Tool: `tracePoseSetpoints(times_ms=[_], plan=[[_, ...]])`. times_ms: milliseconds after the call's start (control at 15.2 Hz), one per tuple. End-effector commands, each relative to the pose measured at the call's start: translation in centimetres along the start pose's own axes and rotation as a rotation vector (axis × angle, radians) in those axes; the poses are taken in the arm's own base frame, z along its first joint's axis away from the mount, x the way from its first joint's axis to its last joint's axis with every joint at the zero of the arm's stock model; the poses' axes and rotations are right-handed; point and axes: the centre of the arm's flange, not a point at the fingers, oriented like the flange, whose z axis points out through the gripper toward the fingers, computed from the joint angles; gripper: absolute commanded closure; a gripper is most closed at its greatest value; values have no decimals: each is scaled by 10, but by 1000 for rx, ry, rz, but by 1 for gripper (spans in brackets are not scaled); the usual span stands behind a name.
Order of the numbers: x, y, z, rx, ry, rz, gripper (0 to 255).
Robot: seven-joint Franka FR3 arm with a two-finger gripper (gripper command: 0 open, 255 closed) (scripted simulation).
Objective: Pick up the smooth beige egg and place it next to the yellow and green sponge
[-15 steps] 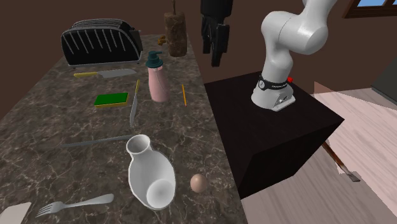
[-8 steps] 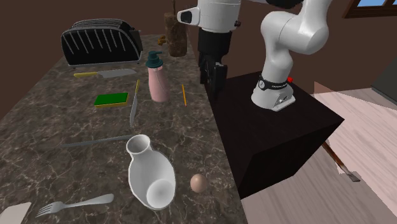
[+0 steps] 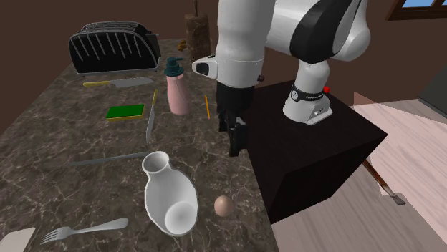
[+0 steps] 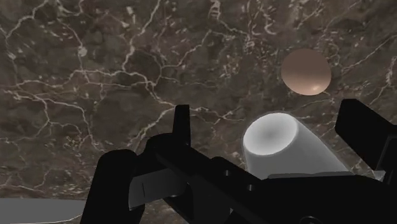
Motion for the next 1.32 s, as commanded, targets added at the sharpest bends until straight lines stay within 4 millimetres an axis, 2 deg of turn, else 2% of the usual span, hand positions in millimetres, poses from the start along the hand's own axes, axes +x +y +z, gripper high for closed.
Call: tracePoseSetpoints(times_ms=[0,528,990,1254], plan=[[4,-17,25,10,5,-6,0],[22,-77,101,39,25,-29,0],[23,-79,138,39,25,-29,0],[23,-79,141,39,25,-29,0]])
